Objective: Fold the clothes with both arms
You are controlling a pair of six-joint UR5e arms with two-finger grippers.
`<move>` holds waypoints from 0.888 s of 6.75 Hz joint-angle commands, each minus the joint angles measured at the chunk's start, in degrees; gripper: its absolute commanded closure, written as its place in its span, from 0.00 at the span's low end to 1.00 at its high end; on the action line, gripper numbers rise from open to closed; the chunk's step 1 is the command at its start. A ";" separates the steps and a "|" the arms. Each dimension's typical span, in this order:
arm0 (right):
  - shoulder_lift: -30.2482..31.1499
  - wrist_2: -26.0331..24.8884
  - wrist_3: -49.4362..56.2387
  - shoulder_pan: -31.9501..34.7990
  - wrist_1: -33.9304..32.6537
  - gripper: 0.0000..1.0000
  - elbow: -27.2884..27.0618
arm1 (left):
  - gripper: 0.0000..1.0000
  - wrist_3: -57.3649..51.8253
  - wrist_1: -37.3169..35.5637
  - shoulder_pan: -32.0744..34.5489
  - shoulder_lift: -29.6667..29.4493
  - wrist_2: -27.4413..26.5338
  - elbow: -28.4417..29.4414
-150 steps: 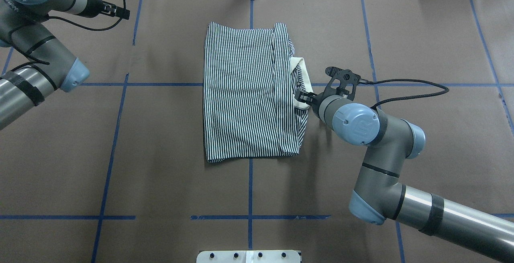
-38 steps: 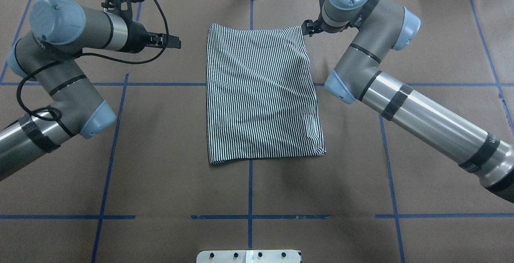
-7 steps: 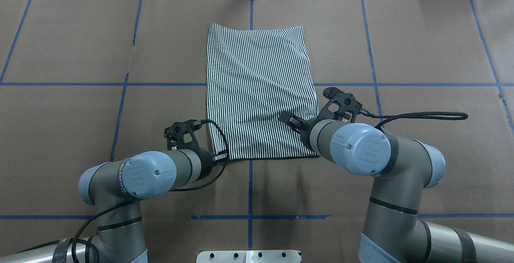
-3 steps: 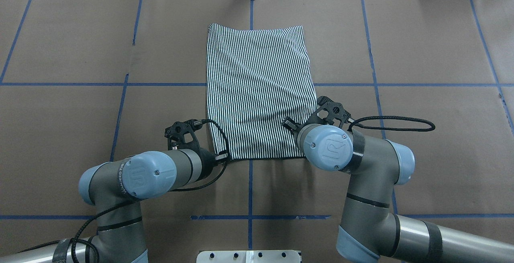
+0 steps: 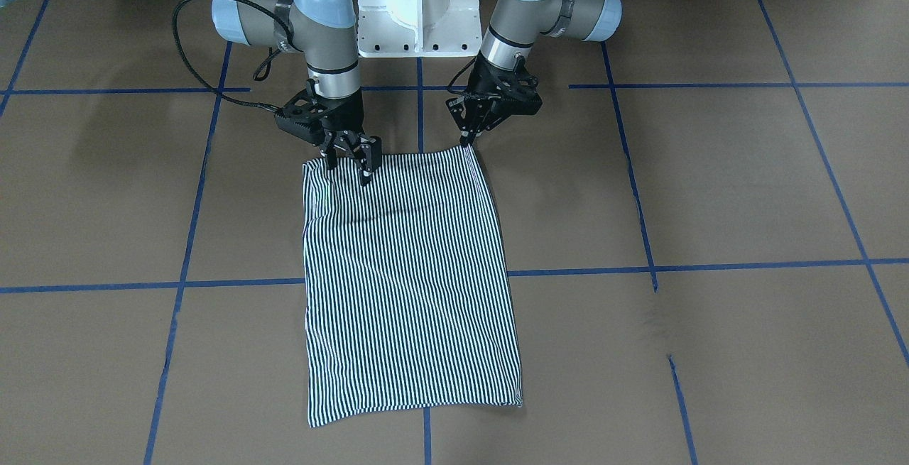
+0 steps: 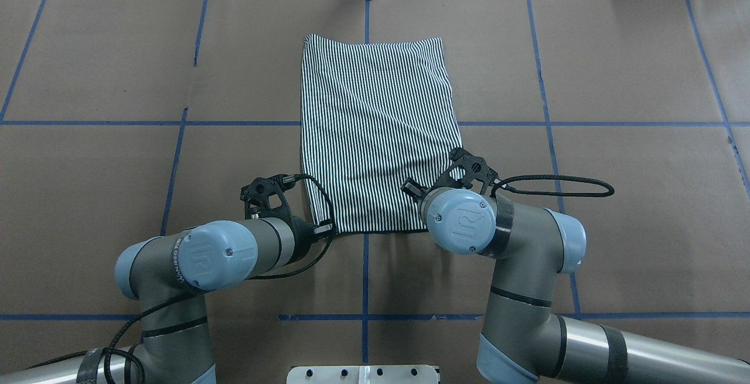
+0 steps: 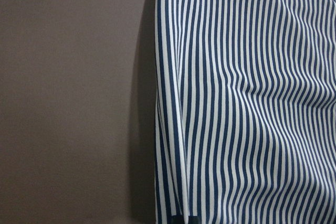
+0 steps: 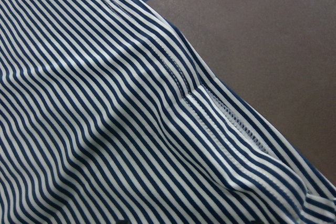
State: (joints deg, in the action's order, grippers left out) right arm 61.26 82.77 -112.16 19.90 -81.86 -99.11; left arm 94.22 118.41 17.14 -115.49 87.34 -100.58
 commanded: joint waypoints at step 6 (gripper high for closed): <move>-5.19 1.51 3.69 -0.04 -11.81 0.17 1.29 | 1.00 0.00 0.06 0.00 0.18 -0.06 0.03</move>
State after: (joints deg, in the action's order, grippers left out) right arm 56.32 83.45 -110.27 19.70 -92.06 -97.90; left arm 94.22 118.48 17.14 -115.40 87.28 -100.55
